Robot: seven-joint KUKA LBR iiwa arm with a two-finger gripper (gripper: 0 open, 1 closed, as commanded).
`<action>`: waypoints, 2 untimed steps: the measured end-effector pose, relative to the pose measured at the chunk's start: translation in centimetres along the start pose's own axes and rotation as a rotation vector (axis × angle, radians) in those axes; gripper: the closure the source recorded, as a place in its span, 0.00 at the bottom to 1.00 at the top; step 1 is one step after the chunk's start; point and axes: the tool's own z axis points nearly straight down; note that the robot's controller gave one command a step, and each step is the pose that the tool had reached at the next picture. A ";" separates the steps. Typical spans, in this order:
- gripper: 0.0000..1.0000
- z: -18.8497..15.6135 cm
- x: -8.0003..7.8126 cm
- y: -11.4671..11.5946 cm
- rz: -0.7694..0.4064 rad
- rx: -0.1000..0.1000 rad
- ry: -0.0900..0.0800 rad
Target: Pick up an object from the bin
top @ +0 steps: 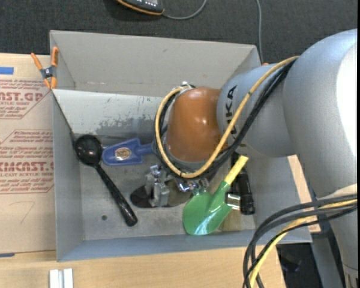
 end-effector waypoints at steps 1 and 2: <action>1.00 -6.2 0.9 -0.1 -0.051 -0.003 0.004; 1.00 -11.6 0.1 1.1 -0.078 -0.001 -0.005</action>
Offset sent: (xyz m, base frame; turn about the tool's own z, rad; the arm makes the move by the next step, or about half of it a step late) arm -0.0063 0.0085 0.1150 -0.0782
